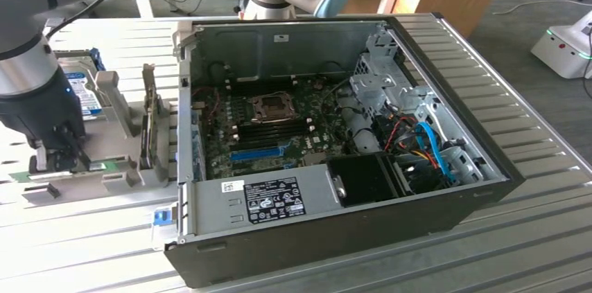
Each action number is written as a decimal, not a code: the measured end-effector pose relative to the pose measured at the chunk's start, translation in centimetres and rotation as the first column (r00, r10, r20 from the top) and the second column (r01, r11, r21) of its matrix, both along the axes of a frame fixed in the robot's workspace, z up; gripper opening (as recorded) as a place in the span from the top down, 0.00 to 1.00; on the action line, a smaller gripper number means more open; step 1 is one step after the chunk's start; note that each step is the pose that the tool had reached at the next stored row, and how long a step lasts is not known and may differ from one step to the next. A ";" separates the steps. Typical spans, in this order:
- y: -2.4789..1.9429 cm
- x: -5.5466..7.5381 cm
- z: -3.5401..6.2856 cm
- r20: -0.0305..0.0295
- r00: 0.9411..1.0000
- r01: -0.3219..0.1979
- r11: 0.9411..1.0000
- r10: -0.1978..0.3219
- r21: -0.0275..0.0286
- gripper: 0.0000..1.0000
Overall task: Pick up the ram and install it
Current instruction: 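Pick up the ram and move it above insertion slot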
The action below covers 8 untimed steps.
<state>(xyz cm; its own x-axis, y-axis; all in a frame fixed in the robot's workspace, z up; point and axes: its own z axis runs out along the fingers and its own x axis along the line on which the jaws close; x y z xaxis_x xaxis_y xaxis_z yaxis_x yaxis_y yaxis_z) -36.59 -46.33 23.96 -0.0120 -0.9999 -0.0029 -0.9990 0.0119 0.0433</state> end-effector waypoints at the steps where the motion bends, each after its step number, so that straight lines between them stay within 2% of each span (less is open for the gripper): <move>1: 0.00 0.0 0.17 0.000 1.000 0.000 1.000 0.000 0.000 0.88; 8: 0.00 0.0 1.39 0.000 1.000 0.000 1.000 0.000 0.001 0.88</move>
